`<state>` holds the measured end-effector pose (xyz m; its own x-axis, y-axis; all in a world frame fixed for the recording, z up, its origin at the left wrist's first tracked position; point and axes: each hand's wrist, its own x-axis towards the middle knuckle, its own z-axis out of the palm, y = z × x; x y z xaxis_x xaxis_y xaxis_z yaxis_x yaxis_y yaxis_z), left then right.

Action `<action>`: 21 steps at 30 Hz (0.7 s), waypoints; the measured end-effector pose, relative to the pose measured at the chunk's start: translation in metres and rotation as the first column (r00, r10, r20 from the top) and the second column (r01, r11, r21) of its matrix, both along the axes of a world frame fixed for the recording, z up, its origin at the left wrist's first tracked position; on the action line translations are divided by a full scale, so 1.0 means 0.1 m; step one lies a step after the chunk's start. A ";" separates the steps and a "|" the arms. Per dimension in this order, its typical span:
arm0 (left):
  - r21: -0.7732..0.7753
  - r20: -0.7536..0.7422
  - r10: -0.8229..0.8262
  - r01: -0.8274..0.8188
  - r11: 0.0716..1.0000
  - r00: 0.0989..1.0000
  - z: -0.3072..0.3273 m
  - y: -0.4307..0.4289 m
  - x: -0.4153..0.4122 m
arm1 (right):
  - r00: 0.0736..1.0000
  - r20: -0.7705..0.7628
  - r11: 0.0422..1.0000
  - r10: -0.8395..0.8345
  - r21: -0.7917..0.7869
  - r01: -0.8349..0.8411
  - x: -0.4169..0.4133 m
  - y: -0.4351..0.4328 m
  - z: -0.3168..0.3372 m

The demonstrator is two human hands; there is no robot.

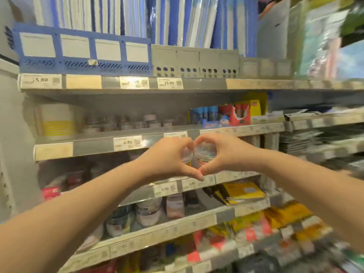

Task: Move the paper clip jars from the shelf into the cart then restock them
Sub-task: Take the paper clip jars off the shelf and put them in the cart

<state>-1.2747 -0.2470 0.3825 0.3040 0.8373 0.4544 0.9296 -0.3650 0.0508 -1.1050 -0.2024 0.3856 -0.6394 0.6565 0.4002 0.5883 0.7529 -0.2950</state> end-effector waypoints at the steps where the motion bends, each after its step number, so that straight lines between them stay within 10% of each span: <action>1: -0.022 -0.023 -0.031 0.031 0.999 0.999 -0.08 -0.07 0.14 | 1.000 0.000 0.999 -0.024 -0.024 0.024 0.15 -0.15 -0.08; 21: -0.218 -0.043 -0.692 0.670 0.710 0.720 -0.87 -2.24 4.94 | 0.775 0.030 0.762 -0.631 -0.161 0.627 4.78 -3.53 -0.98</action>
<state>-0.7811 -0.4708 0.2955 0.8619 0.4422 0.2480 0.4342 -0.8964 0.0894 -0.6274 -0.5554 0.2879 -0.0524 0.9614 0.2701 0.9046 0.1603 -0.3950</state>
